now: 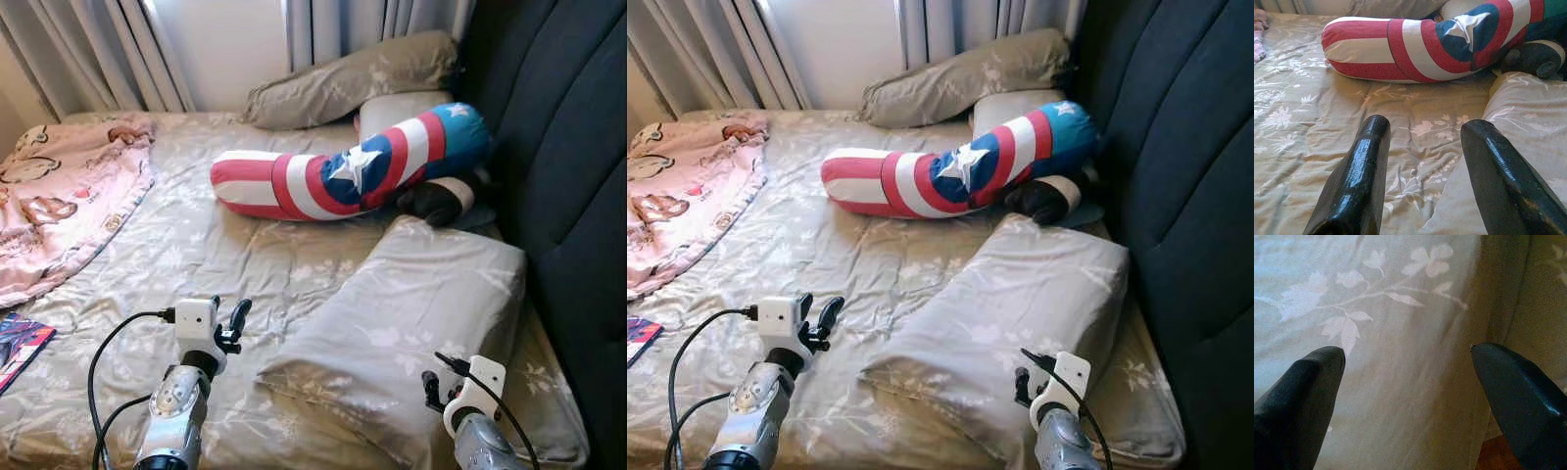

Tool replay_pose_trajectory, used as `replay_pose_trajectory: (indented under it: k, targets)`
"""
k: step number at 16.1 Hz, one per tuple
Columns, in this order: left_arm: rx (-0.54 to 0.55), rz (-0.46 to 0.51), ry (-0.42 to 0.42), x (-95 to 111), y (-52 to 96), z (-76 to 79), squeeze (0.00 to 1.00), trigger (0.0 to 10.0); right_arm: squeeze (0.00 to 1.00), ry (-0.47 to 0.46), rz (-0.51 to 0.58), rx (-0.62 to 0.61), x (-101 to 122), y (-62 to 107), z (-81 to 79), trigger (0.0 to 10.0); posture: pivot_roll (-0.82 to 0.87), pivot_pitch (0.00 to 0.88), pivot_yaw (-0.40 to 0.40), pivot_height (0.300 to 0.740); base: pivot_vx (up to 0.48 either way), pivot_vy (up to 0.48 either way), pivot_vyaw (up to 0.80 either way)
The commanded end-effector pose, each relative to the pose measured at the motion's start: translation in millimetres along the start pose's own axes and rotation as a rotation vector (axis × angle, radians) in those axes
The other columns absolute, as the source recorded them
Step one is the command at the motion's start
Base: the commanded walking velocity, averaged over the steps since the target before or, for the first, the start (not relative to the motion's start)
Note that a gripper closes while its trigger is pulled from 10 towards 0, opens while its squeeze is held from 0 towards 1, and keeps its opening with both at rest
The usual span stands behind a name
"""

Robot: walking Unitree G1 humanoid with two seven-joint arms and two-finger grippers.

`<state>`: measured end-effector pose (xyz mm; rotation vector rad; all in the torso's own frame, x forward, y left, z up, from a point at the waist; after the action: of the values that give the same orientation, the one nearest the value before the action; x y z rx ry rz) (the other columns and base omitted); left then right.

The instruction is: Clean up the room

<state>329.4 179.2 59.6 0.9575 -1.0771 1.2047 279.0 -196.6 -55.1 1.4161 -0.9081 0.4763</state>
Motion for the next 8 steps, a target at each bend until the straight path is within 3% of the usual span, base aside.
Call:
replay_pose_trajectory:
  k: [1,2,3,8]
  targets:
    - [-0.003,0.001,0.004,2.4,-0.5,-0.6,0.0,10.0,1.0,-0.012,-0.017,-0.001,-4.0,0.3,-0.1,10.0,0.0,0.125,0.034,0.74,0.0,0.0,0.0]
    - [-0.025,0.03,0.005,13.3,-8.4,6.2,0.0,10.0,0.95,-0.023,-0.076,-0.031,-12.3,0.6,3.7,10.0,0.01,0.137,0.037,0.74,0.0,0.0,0.0]
    - [-0.039,0.05,0.005,20.3,-11.5,10.0,0.0,10.0,0.0,-0.04,-0.08,-0.034,-13.9,0.9,3.5,10.0,0.03,0.155,0.045,0.74,0.0,0.0,0.0]
    - [-0.085,0.108,-0.006,47.6,-16.0,19.2,0.0,10.0,0.0,-0.087,-0.033,-0.028,-5.1,-0.9,-1.4,10.0,0.08,0.2,0.087,0.74,0.0,0.0,0.0]
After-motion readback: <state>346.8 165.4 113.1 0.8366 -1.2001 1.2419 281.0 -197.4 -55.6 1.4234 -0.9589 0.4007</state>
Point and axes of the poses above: a point about 5 cm out from each wrist's last joint towards the gripper, its own y axis pointing back from the gripper into the wrist, its own x axis along the axis of the wrist's last joint, z = x × y, the point moved 3 cm from there along -y, pointing out of the wrist towards the gripper, and after that the axes turned 10 degrees about y, right-handed, at the moved point
